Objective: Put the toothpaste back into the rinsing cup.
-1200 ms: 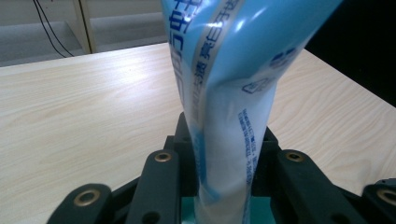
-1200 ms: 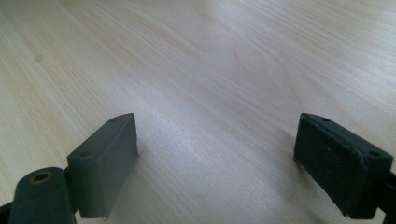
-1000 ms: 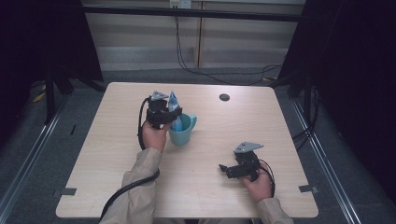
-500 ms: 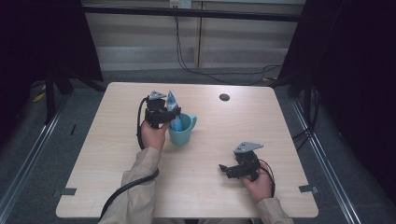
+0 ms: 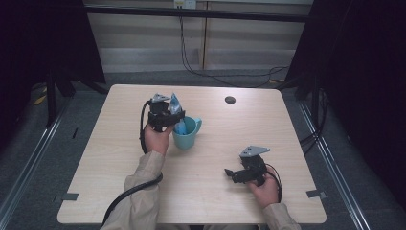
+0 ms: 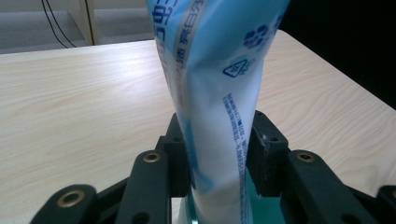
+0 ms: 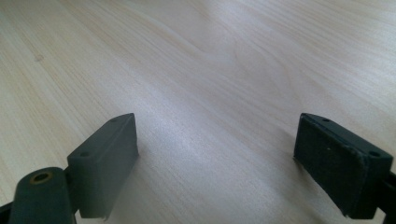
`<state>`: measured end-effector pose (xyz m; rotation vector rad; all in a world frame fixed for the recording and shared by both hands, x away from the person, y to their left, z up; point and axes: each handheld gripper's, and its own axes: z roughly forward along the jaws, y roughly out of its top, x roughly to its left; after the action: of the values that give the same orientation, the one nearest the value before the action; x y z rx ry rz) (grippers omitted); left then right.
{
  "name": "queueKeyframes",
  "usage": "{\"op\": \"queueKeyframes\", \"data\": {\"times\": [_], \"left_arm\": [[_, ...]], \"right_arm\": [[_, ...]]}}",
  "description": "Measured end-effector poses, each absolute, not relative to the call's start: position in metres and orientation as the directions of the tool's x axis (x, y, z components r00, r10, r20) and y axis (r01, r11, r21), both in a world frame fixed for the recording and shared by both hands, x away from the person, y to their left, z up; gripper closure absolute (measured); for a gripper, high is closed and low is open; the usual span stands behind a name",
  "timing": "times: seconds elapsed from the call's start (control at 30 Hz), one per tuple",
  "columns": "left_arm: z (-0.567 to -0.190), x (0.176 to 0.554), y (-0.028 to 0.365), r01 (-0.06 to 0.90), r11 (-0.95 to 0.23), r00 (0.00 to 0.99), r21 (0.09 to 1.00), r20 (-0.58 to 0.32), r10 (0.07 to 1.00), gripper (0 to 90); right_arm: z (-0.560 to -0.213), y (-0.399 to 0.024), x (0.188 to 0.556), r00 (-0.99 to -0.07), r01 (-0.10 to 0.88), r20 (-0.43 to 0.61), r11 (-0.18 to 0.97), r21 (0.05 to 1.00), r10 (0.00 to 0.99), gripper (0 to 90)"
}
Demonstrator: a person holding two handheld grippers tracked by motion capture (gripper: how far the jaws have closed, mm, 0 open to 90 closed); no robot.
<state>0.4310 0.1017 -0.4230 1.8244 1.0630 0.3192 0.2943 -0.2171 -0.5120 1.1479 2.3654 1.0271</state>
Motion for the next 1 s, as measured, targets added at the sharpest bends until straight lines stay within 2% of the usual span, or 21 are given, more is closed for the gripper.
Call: {"op": "queueKeyframes", "data": {"times": [0.43,0.63,1.0], "left_arm": [[-0.4245,0.4320,0.1005,0.539,-0.144,0.581,0.830,-0.243,0.776,55.3],[-0.4253,0.4328,0.1024,0.547,-0.126,0.576,0.827,-0.263,0.774,45.7],[-0.4259,0.4342,0.1082,0.566,-0.096,0.565,0.819,-0.301,0.768,36.2]], "right_arm": [[-0.5120,-0.2171,0.2943,-0.627,0.551,0.026,0.419,0.722,0.779,12.8],[-0.5121,-0.2172,0.2943,-0.628,0.549,0.025,0.420,0.722,0.778,12.8],[-0.5121,-0.2172,0.2943,-0.628,0.549,0.026,0.420,0.722,0.778,12.9]]}}
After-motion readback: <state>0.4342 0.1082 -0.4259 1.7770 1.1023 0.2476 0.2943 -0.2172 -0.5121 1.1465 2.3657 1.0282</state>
